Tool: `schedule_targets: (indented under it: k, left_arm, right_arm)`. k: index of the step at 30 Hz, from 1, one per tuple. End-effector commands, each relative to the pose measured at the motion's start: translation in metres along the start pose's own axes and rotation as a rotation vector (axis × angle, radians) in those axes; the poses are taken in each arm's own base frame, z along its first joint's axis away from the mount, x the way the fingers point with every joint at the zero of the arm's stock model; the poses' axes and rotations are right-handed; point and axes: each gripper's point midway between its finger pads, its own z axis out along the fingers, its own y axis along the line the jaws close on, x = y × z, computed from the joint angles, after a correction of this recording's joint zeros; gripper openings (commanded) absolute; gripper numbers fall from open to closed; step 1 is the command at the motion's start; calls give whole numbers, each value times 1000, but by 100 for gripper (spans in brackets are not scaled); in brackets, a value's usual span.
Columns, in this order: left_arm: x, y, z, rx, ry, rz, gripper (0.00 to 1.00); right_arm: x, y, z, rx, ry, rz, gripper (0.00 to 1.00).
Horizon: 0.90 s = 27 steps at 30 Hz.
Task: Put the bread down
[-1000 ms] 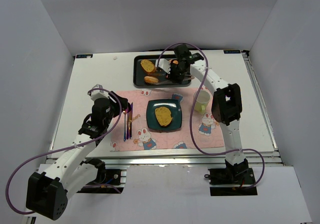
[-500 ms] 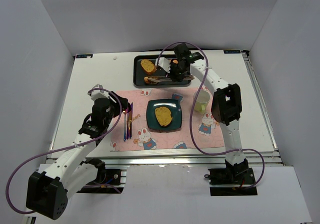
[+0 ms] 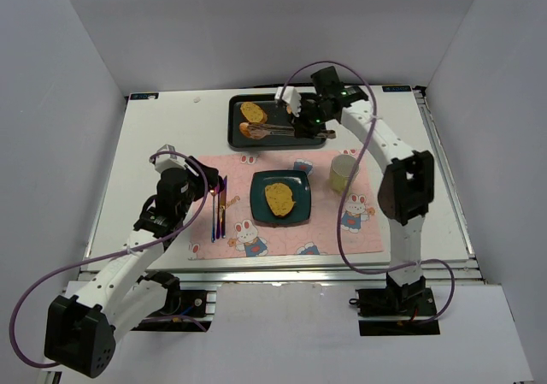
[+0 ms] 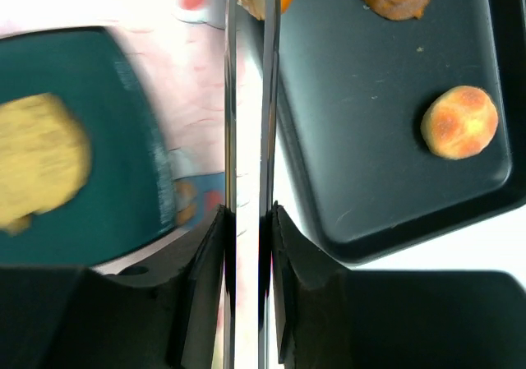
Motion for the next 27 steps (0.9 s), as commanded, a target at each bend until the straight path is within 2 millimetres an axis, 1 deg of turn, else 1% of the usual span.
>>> schedule_targets:
  k: [1,2,3,4,5,6,7,8,9,10,11,12,13,14,15,16,17,18,20,21,24,27]
  left_arm:
    - [-15,-5,-5,15,-54,-6,72]
    - [-14,-5,-5,16,-52,-6,72]
    - [-14,-4,-5,16,-51,-7,72]
    - [-14,-5,-5,19,-52,-9,72]
    - [-14,-6,-5,22,-51,-9,72]
    - [-13,-5,-4,21,-48,-9,72]
    - [-13,-6,-4,25,-49,-9,72]
    - [-12,-6,-4,27,-47,-8,72]
    - [-12,-7,-4,32,-48,-10,72]
    - [-11,-7,-3,34,-46,-10,72]
    - [-10,-6,-2,33,-45,-11,72]
    - [-9,-6,-2,33,-43,-12,72]
    - [-8,-6,-2,39,-40,-14,72]
    - [-7,-6,-1,37,-33,-14,72]
    - [-5,-5,0,36,-28,-15,72]
    - [-4,-6,0,37,-25,-16,72]
    - [-9,-11,0,56,-44,-22,72]
    - [-9,-11,0,58,-44,-22,72]
    - [-8,-10,0,59,-43,-24,72]
    - [-7,-10,1,58,-42,-23,72]
    - [-7,-10,0,59,-40,-25,72]
    - [-8,-10,-1,61,-44,-27,72]
  right_arm:
    - [-48,30,-68,-24,-172,-22,6]
    - [-26,50,-61,-75,-136,-5,6]
    - [-20,62,-65,-91,-132,-1,7]
    - [-24,71,-82,-72,-150,-19,7]
    - [1,91,-76,-111,-105,11,7]
    - [10,97,-79,-103,-91,17,7]
    - [10,102,-95,-60,-94,3,8]
    - [16,104,-97,-42,-91,6,8]
    - [27,107,-104,7,-75,30,8]
    - [34,111,-109,21,-62,60,8]
    - [35,110,-113,45,-67,74,8]
    - [41,109,-118,70,-62,104,8]
    - [49,111,-124,103,-45,161,8]
    - [53,111,-126,122,-39,188,8]
    - [66,113,-128,158,-10,247,9]
    - [68,108,-130,203,-14,266,9]
    - [68,103,-134,232,-17,261,9]
    - [85,114,-128,236,18,348,9]
    - [91,119,-125,241,22,402,9]
    - [95,129,-119,205,29,432,9]
    - [104,144,-112,151,53,485,12]
    - [109,149,-109,130,68,502,17]
